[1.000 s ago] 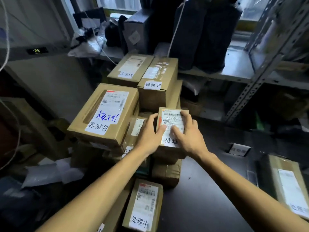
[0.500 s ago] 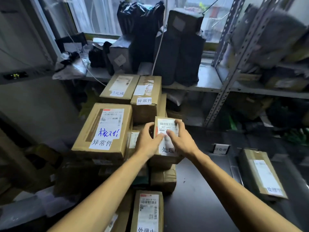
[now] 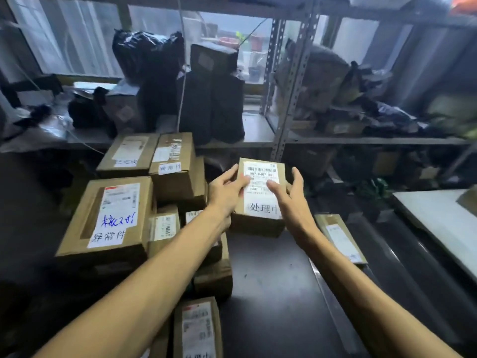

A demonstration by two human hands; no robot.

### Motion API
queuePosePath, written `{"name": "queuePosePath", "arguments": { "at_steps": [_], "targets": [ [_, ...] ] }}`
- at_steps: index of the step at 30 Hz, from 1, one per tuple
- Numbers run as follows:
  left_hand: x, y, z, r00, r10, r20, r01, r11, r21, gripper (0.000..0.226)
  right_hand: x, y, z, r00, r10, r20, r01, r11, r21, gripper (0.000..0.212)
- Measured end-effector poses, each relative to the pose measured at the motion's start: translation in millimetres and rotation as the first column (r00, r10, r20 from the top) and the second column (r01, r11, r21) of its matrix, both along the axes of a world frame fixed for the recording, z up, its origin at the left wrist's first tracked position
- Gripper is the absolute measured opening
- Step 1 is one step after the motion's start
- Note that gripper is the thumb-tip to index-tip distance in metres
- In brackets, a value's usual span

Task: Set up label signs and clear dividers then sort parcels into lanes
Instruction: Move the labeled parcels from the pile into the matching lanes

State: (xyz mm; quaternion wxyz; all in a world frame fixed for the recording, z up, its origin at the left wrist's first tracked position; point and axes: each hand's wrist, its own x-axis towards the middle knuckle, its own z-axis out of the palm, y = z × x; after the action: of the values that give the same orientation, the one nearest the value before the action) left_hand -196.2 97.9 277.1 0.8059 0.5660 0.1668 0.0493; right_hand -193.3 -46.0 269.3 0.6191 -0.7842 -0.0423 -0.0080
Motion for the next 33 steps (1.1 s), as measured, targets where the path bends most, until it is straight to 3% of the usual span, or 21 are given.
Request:
{"name": "queuePosePath", "arguments": {
  "at_steps": [2,6,11,14,17,23,26,30,33],
  "targets": [
    [4,-27,0,1.0,-0.029,0.004,0.029,0.998,-0.054,0.053,-10,-26,-3,0.995,-0.007,0.103,0.017,0.995,-0.097,0.105],
    [11,-82,-4,0.996,-0.082,0.024,0.082,0.997,0.013,0.046,-24,-73,-9,0.962,0.052,0.268,-0.004,0.984,-0.179,0.103],
    [15,-145,-15,0.983,-0.171,-0.067,0.178,0.977,0.116,0.025,-24,-133,-36,0.991,0.006,0.136,0.059,0.883,-0.465,0.13],
    [18,-180,-28,0.968,-0.224,-0.11,0.228,0.973,0.024,0.041,-17,-167,-43,0.995,-0.045,0.085,0.084,0.835,-0.543,0.13],
    [28,-227,-45,0.951,-0.284,-0.125,0.291,0.956,0.041,0.054,-9,-211,-47,0.99,-0.043,0.131,0.117,0.769,-0.629,0.126],
    [44,-297,-58,0.941,-0.308,-0.137,0.332,0.919,0.211,0.051,5,-284,-58,0.982,-0.042,0.183,0.154,0.74,-0.655,0.127],
    [62,-317,-61,0.934,-0.315,-0.17,0.346,0.915,0.209,0.051,20,-309,-67,0.983,-0.072,0.171,0.166,0.753,-0.636,0.13],
    [82,-336,-69,0.927,-0.318,-0.198,0.361,0.902,0.239,0.022,44,-327,-83,0.978,-0.091,0.188,0.192,0.745,-0.639,0.128],
    [103,-344,-79,0.918,-0.276,-0.285,0.355,0.891,0.281,0.034,71,-332,-100,0.987,-0.085,0.136,0.154,0.742,-0.653,0.122]
  ]
}}
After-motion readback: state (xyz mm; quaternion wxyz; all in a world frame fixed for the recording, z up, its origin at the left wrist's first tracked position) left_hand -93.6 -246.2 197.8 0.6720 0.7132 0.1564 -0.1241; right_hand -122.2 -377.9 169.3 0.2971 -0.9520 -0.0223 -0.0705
